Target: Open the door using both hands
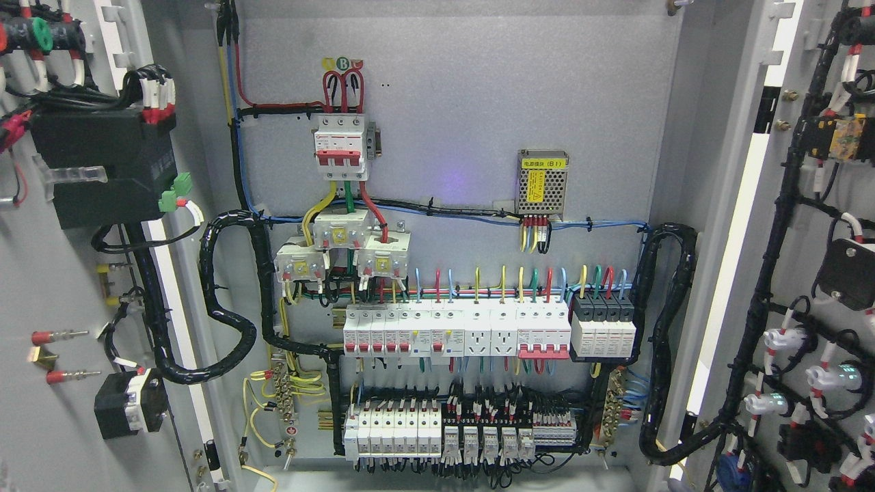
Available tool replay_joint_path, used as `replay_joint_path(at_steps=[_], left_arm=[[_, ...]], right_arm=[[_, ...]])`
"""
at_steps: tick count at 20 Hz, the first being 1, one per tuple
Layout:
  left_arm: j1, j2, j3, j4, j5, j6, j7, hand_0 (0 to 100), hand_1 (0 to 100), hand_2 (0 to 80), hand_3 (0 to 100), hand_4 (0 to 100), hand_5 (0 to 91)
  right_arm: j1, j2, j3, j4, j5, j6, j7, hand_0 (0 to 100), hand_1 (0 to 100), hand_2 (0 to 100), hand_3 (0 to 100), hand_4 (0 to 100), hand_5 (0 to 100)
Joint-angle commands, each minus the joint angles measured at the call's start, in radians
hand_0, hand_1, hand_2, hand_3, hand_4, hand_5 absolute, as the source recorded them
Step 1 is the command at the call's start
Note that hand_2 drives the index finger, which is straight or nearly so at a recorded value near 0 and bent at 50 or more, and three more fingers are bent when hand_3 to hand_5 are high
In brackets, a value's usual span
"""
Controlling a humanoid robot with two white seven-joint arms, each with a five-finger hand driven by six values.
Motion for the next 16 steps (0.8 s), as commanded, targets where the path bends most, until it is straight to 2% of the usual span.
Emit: replay_joint_path(at_steps=[1,3,8,16], left_arm=[[-0.045,-0.048,0.083,-0.065,0.001,-0.503,0.002,12,39,0.0,0,0,0.0],[-0.045,-0.048,0.113,-0.071,0.001,-0.532,0.002,12,39,0.0,0,0,0.0],[-0.045,-0.048,0.215,-0.071,0.003,-0.536,0.005,12,39,0.0,0,0,0.0],[-0.041,-0.041,0.316,-0.068,0.053,-0.534,0.01,12,39,0.0,0,0,0.0]], right_arm=[[0.03,-0.014,-0.105,-0.01,0.0,-0.032,-0.002,12,39,0,0,0,0],[0.036,-0.014,-0.128,-0.01,0.0,-0.037,-0.001,12,39,0,0,0,0],[0.042,-0.021,-0.159,-0.009,-0.002,-0.037,-0.002,12,39,0,0,0,0],[0.044,-0.037,-0.2,0.008,-0.012,-0.029,-0.002,12,39,0,0,0,0]])
